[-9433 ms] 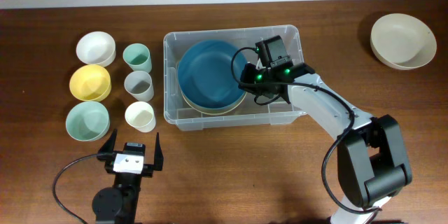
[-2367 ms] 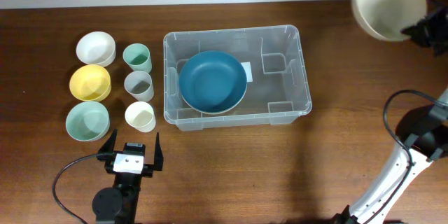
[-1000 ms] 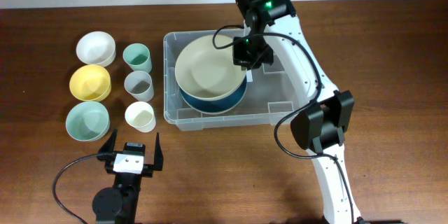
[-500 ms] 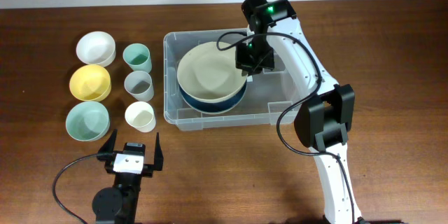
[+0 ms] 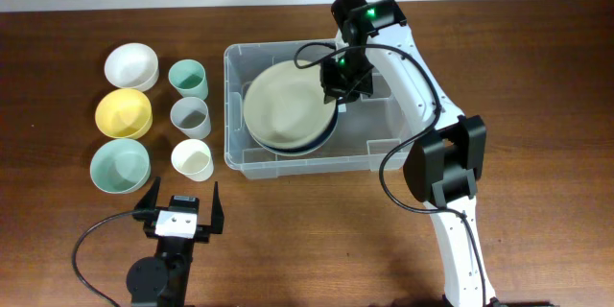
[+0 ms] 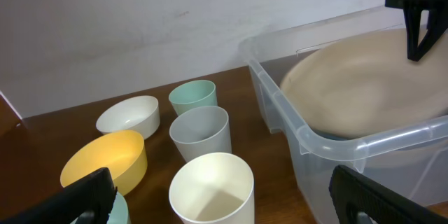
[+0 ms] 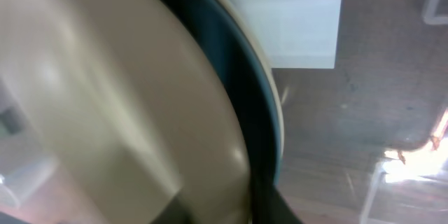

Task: Pack container
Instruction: 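Carry the cream bowl over the container and lower it onto the plate, then open the right gripper and retract the right arm to the right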

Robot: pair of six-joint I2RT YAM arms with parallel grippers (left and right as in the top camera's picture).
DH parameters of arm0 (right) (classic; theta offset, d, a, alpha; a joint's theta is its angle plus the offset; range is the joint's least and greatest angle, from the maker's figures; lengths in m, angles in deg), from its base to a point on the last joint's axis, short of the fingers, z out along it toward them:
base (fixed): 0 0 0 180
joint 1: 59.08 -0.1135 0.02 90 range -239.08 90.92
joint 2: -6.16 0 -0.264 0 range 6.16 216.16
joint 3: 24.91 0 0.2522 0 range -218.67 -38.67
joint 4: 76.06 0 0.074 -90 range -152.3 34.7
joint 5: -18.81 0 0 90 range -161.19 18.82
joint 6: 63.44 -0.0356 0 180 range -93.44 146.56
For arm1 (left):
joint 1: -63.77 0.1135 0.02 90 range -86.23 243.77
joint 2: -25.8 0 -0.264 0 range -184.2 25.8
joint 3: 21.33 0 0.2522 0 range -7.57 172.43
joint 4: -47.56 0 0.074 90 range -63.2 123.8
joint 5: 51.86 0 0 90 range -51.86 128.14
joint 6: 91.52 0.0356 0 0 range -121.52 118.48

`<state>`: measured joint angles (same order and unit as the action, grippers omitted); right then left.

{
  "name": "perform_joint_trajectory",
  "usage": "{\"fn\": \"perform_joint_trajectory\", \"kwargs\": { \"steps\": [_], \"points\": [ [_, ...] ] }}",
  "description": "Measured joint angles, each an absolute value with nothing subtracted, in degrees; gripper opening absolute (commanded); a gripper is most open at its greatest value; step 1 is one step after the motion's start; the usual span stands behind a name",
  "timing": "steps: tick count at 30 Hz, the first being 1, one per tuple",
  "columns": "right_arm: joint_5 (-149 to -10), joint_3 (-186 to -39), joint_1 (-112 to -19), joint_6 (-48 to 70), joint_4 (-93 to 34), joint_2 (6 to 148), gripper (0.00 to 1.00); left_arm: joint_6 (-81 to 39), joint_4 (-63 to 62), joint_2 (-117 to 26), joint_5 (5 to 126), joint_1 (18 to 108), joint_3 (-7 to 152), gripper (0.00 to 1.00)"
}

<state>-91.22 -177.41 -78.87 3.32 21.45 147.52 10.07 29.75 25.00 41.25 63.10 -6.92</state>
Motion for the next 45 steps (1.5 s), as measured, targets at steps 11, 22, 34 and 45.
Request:
{"fn": "perform_joint_trajectory", "kwargs": {
  "steps": [11,22,34,45],
  "points": [
    [-92.27,-175.24,-78.87,4.21,21.03,147.49,0.15,10.07,29.75,25.0,41.28,63.1,-6.92,1.0],
    [-93.84,-175.09,-78.72,4.71,20.31,147.43,0.04,10.07,29.75,25.0,41.28,63.1,-6.92,1.0],
    [-94.67,-175.09,-78.72,5.0,20.22,147.43,0.22,10.07,29.75,25.0,41.28,63.1,-6.92,1.0],
    [-94.5,-175.09,-78.72,5.81,20.14,147.43,0.22,10.07,29.75,25.0,41.28,63.1,-6.92,1.0]
  ]
}}
